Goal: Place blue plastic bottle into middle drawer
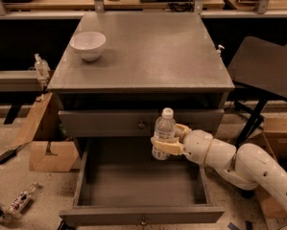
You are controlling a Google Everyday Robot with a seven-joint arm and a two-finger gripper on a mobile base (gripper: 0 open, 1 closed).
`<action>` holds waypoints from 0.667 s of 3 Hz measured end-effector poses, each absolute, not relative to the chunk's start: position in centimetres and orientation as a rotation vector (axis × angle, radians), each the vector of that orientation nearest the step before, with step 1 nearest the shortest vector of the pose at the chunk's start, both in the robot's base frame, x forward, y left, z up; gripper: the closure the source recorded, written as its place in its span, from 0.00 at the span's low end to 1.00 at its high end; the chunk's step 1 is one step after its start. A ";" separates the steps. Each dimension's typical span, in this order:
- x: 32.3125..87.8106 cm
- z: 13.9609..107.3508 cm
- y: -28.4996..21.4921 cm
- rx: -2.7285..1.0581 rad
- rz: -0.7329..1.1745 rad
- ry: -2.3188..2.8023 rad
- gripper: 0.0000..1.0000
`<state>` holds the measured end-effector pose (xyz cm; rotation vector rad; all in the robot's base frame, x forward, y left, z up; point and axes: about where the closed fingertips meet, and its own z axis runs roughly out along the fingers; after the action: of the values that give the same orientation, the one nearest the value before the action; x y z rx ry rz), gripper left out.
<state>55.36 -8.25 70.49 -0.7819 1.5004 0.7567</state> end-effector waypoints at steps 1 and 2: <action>55.7 64.3 -3.2 -0.824 0.875 1.473 1.00; 55.7 57.5 1.5 -0.897 0.958 1.430 1.00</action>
Offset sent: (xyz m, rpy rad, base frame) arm 0.0027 0.1483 -0.2131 0.0661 0.0228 0.3197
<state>55.66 1.51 57.48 -0.8965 1.4305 0.9577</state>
